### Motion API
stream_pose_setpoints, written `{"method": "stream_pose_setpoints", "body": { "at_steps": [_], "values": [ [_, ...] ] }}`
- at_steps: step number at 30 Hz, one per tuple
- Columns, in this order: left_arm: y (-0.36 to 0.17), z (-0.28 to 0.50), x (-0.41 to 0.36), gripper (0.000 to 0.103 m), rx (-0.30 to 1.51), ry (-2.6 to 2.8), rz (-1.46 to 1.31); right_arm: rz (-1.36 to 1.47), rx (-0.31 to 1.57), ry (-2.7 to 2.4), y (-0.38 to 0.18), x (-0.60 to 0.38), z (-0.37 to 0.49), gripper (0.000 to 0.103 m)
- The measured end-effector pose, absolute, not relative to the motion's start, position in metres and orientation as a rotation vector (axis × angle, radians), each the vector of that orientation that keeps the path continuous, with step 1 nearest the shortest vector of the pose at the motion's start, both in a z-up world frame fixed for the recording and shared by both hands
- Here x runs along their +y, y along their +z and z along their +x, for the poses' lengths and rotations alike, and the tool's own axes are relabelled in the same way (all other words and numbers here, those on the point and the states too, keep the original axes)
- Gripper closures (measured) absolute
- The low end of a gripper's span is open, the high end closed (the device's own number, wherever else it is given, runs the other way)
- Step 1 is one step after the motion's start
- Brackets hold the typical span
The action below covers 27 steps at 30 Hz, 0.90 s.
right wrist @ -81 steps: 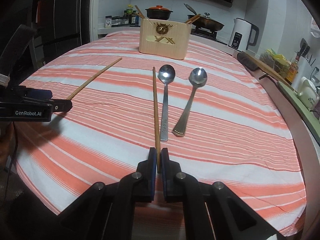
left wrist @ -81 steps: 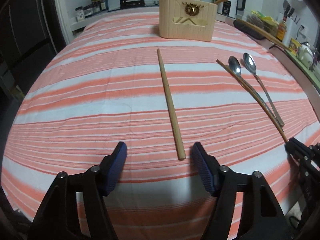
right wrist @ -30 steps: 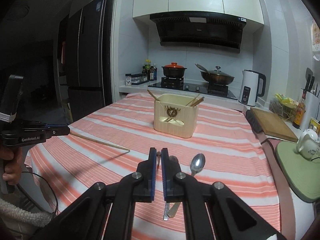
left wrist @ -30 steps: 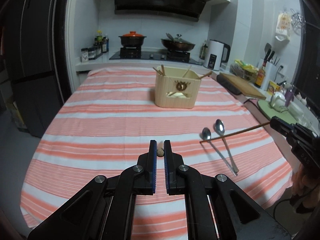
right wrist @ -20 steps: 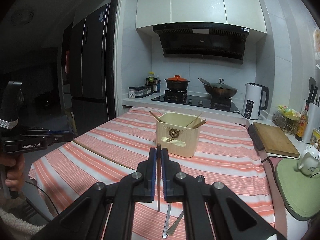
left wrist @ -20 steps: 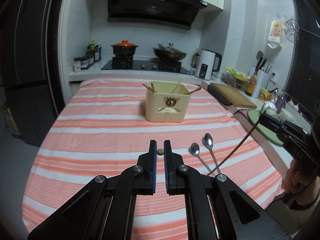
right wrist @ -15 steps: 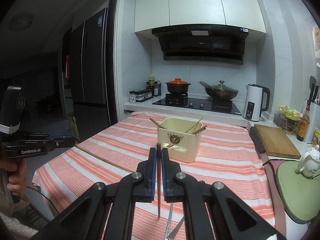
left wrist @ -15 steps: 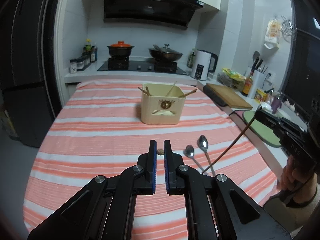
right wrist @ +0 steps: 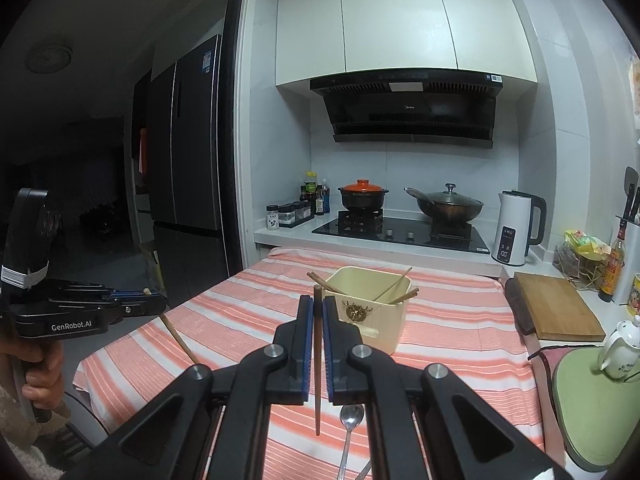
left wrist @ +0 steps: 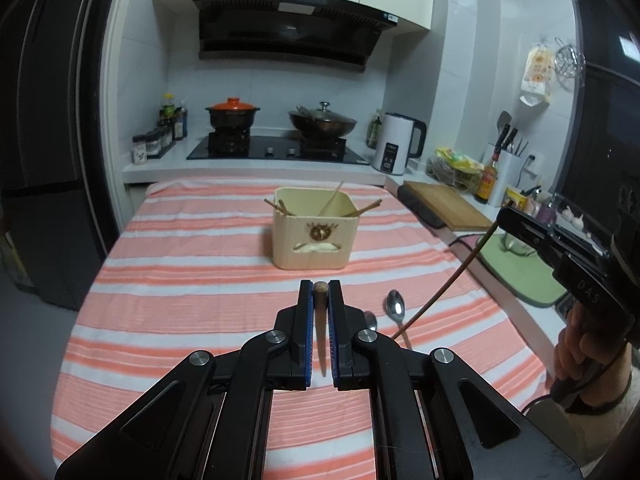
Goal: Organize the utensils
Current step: 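Carry the left tool's chopstick into the cream box while the right tool carries its chopstick there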
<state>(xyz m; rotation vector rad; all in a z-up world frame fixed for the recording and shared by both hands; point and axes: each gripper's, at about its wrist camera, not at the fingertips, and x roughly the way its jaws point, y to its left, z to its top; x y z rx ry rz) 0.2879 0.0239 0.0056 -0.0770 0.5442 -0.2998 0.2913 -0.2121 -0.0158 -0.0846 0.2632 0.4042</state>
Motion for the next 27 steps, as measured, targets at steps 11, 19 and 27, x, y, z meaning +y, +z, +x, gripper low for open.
{"method": "stream_pose_setpoints", "body": {
  "at_steps": [11, 19, 27],
  "values": [
    [0.035, 0.308, 0.016, 0.099, 0.514, -0.331, -0.084, -0.082, 0.234, 0.424, 0.008, -0.212, 0.311, 0.098],
    [0.081, 0.355, 0.012, 0.099, 0.446, -0.352, -0.104, -0.048, 0.22, 0.406, 0.037, -0.221, 0.357, 0.098],
    [0.1, 0.445, 0.007, 0.099, 0.417, -0.292, -0.156, -0.044, 0.154, 0.354, 0.072, -0.218, 0.425, 0.098]
  ]
}}
